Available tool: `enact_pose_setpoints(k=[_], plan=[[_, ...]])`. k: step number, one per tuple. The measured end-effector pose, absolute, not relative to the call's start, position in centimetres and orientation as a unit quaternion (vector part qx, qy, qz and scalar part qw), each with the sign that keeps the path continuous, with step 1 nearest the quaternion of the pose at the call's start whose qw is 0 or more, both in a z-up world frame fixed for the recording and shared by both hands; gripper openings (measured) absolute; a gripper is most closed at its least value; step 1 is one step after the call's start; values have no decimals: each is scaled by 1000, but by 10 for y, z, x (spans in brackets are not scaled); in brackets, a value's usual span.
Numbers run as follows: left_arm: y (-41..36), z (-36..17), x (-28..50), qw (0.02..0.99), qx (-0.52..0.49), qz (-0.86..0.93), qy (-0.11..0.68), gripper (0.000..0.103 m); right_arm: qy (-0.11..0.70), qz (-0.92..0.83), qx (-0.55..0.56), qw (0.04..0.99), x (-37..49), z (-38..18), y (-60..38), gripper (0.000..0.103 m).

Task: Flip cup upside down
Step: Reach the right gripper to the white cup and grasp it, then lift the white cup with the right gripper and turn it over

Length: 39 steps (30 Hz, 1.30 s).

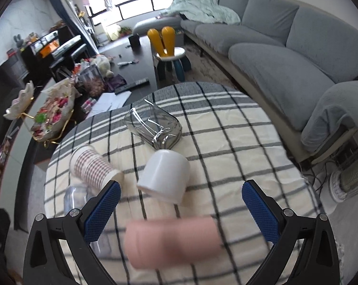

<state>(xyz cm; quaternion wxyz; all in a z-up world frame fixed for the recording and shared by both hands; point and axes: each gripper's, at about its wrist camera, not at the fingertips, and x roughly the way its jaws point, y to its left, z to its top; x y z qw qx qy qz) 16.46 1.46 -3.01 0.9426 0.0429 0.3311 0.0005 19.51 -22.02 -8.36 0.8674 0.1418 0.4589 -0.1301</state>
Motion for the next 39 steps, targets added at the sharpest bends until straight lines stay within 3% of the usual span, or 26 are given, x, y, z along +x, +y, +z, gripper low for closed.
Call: enact_pose_setpoints(k=[8, 14, 17, 19, 21, 29, 39], plan=[[28, -58, 207, 933, 28, 6, 358, 103, 502, -150, 130, 842, 242, -122, -208, 101], [37, -72, 219, 929, 14, 7, 369, 103, 531, -155, 142, 821, 257, -147, -206, 94], [41, -77, 223, 928, 7, 5, 372, 103, 541, -154, 149, 813, 258, -155, -206, 87], [41, -77, 222, 928, 6, 4, 373, 103, 545, -152, 154, 810, 259, -160, -208, 76], [41, -79, 223, 927, 4, 3, 374, 103, 547, -150, 156, 809, 259, -162, -209, 74], [44, -70, 213, 928, -2, 0, 374, 103, 539, -123, 160, 818, 251, -149, -204, 72], [61, -25, 149, 934, -2, 8, 357, 103, 499, -47, 158, 851, 202, -79, -177, 72]])
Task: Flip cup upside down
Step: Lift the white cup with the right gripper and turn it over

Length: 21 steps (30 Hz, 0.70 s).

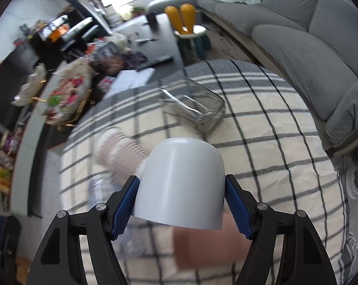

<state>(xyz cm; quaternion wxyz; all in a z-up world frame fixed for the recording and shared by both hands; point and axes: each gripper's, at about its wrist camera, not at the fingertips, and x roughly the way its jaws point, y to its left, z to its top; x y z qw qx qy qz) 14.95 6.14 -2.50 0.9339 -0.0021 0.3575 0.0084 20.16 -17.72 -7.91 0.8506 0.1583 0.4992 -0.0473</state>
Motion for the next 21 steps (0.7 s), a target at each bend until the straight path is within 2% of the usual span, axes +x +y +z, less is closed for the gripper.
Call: enact_pose_setpoints(k=[4, 9, 21], plan=[[73, -10, 111, 934, 1, 19, 356, 103, 506, -4, 154, 849, 167, -64, -160, 72], [82, -9, 65, 929, 7, 29, 368, 103, 527, 39, 137, 838, 124, -73, -140, 72], [94, -58, -6, 908, 21, 34, 418, 103, 555, 65, 122, 821, 47, -133, -104, 72]])
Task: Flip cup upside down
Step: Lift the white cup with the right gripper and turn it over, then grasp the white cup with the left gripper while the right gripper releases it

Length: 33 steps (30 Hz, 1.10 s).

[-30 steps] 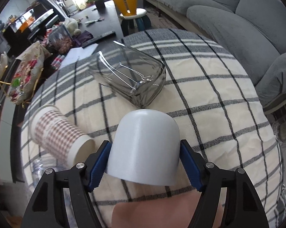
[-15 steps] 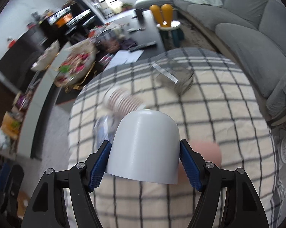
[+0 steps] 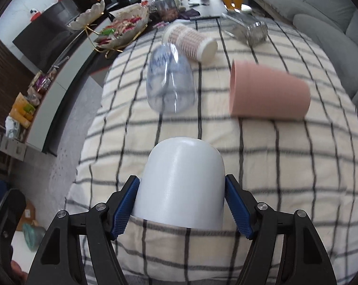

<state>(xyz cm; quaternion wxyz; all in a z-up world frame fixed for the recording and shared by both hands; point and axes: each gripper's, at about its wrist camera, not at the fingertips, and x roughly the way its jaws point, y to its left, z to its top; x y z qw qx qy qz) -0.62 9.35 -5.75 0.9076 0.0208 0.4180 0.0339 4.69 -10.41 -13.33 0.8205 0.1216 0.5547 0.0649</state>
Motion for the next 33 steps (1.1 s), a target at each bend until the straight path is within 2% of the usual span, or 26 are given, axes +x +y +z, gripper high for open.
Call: enact_pose_setpoints(k=[8, 17, 22, 33], plan=[[108, -83, -16, 898, 11, 32, 438, 103, 519, 49, 96, 848, 26, -143, -89, 72], [116, -91, -12, 893, -1, 35, 449, 103, 540, 40, 108, 834, 31, -157, -91, 72], [114, -88, -11, 893, 1, 30, 449, 103, 546, 43, 114, 829, 31, -155, -93, 82], [92, -80, 13, 866, -19, -5, 500, 103, 507, 22, 124, 853, 17, -91, -130, 84]])
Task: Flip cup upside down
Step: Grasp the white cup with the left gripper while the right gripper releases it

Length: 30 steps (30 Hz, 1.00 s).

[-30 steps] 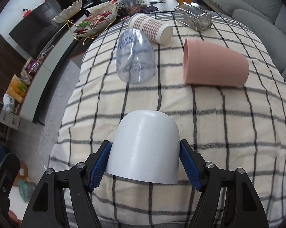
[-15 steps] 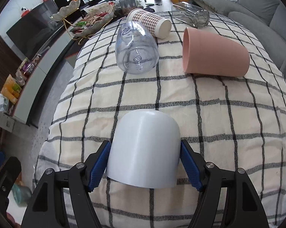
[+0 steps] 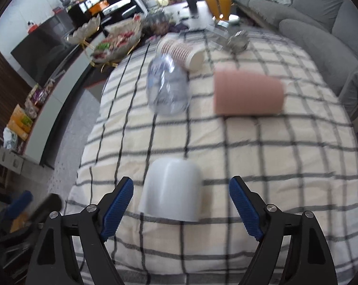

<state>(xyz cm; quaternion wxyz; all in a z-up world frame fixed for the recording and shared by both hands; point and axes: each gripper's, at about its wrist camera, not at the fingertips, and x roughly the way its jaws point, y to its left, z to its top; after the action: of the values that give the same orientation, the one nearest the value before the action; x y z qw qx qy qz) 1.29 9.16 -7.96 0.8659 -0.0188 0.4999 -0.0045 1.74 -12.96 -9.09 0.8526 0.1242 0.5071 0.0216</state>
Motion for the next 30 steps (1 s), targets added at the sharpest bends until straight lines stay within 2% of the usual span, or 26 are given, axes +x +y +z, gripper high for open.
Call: enact_pose_setpoints(k=[3, 8, 12, 22, 30], plan=[[77, -83, 28, 844, -38, -29, 534, 103, 492, -3, 118, 863, 14, -70, -152, 89], [40, -88, 53, 812, -30, -64, 580, 103, 480, -36, 112, 869, 12, -43, -186, 91], [4, -102, 79, 758, -6, -100, 645, 103, 493, -50, 126, 859, 18, -32, -208, 94], [-51, -152, 121, 624, 96, -106, 768, 103, 587, -74, 210, 778, 50, -74, -256, 95], [-66, -180, 145, 558, 104, -90, 818, 100, 636, -68, 233, 733, 76, -100, -270, 95]])
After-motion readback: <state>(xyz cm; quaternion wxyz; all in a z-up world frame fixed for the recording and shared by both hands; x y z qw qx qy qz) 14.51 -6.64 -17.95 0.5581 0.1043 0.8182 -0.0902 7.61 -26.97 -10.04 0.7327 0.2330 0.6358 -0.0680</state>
